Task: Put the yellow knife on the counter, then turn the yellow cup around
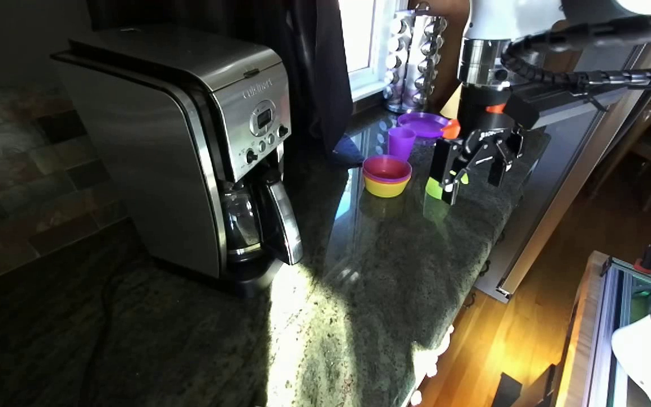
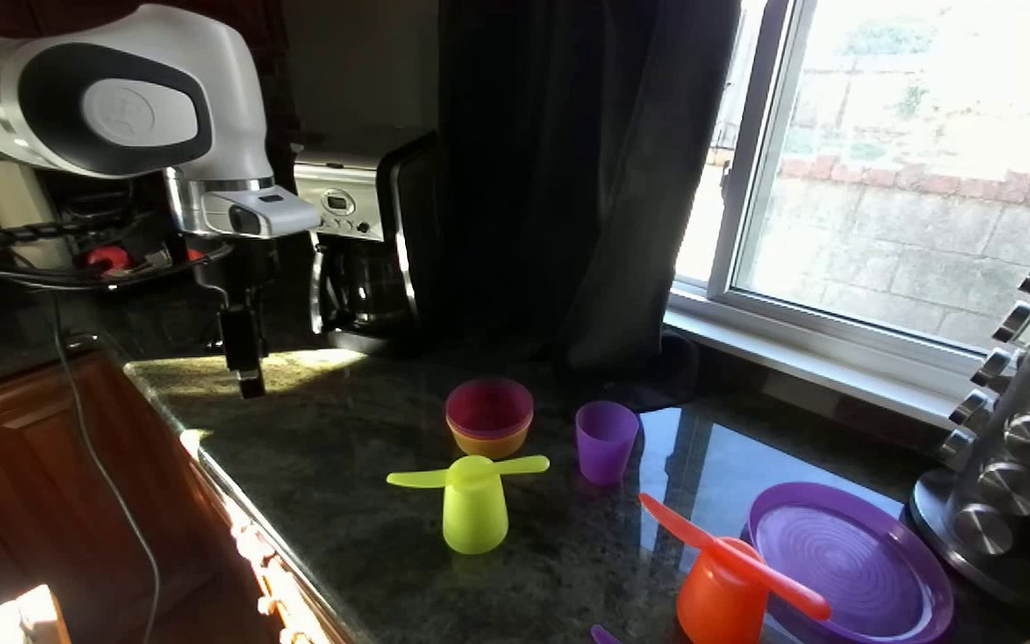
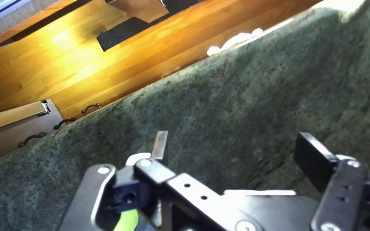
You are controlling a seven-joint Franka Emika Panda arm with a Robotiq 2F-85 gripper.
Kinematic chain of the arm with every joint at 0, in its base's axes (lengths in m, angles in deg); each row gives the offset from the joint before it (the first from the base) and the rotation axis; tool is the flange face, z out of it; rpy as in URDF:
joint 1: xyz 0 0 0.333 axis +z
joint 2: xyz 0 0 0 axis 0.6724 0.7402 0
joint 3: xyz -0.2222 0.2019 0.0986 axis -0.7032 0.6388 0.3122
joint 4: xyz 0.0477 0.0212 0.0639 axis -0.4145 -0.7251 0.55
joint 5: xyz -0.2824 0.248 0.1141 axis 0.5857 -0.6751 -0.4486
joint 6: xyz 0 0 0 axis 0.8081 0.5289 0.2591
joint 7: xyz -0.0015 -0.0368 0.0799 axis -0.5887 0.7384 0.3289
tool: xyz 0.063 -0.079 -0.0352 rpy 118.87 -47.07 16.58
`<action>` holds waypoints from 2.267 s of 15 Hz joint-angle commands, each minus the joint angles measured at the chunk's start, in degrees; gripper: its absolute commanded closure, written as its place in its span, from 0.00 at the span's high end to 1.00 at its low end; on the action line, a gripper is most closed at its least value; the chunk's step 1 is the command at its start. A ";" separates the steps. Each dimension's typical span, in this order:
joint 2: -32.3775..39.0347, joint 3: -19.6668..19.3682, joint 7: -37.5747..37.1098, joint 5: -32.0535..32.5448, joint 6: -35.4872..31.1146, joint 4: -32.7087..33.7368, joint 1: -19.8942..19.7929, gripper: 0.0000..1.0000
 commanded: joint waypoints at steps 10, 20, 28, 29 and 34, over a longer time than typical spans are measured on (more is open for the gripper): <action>7.18 -11.95 -1.69 4.16 -27.56 0.36 -12.42 1.00; 10.49 -14.20 0.82 10.21 -26.43 1.13 -14.38 1.00; 12.97 -15.54 4.72 13.29 -26.82 1.89 -15.51 1.00; 13.43 -15.83 5.15 14.11 -27.44 1.94 -15.75 1.00; 17.00 -17.54 7.95 14.08 -29.78 3.18 -15.32 1.00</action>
